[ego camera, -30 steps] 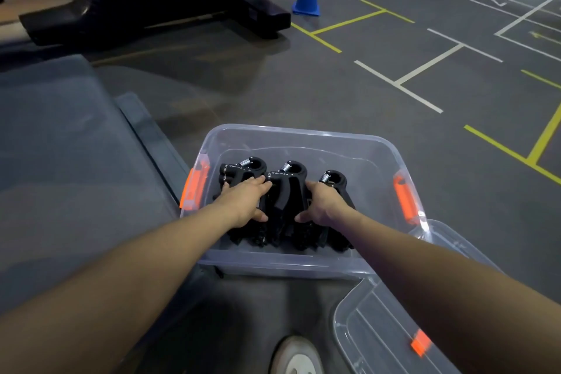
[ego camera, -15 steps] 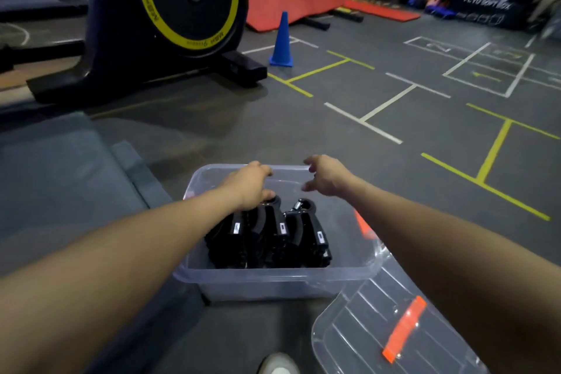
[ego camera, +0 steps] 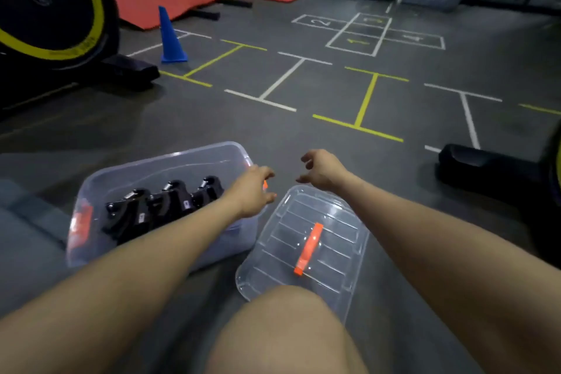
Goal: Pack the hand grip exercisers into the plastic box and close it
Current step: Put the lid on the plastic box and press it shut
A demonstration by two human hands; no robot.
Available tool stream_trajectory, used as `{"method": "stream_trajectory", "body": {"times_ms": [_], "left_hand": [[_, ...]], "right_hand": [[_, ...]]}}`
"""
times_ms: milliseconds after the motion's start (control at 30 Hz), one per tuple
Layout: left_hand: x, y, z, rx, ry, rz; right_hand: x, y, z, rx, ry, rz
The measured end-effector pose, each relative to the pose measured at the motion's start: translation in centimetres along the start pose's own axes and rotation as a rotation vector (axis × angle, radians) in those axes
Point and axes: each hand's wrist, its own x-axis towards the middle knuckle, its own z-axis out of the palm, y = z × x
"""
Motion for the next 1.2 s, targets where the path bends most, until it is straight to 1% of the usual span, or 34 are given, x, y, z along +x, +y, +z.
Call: {"method": "stream_trajectory", "body": {"times_ms": [167,333,467,567,633,733,867,933,1067,1133,1200], "left_hand": [[3.0,1.5,9.3,0.048,-0.213,0.029],[5.4,0.9,17.6,0.117,-0.435,0.032],[6.3,-0.3,22.0,0.167,-0.58,0.006],[6.6,-1.1,24.3,0.218,-0.656,0.023],[6.7,-1.5,25.2,0.251,-0.677,0.036],[7.1,-1.9,25.7,0.284,-0.664,0.062],[7.4,-1.9,25.5,0.259,-0.682,0.047],[7.5,-1.7,25.0,0.248,-0.693,0.038],[7.7,0.8,22.7,0.21,-0.66,0.049],[8.4,2.5,21.0,0.182,-0.598,0.058],[9.5,4.2,18.9,0.134,-0.524,0.055]], "right_hand": [[0.4,10.1,3.2,0.091,-0.039,0.249],[0.9,19.1,7.4,0.142,-0.094,0.5],[1.2,24.0,10.3,0.148,-0.101,0.648],[1.6,26.0,12.0,0.154,-0.115,0.729],[2.0,26.7,13.0,0.169,-0.13,0.767],[2.6,27.1,14.4,0.211,-0.117,0.801],[2.7,27.4,15.2,0.229,-0.078,0.874],[2.5,27.3,14.9,0.242,-0.071,0.874],[2.6,26.0,12.5,0.334,0.022,0.803],[3.1,25.1,10.7,0.413,0.093,0.731],[3.7,23.9,8.6,0.443,0.18,0.627]]}}
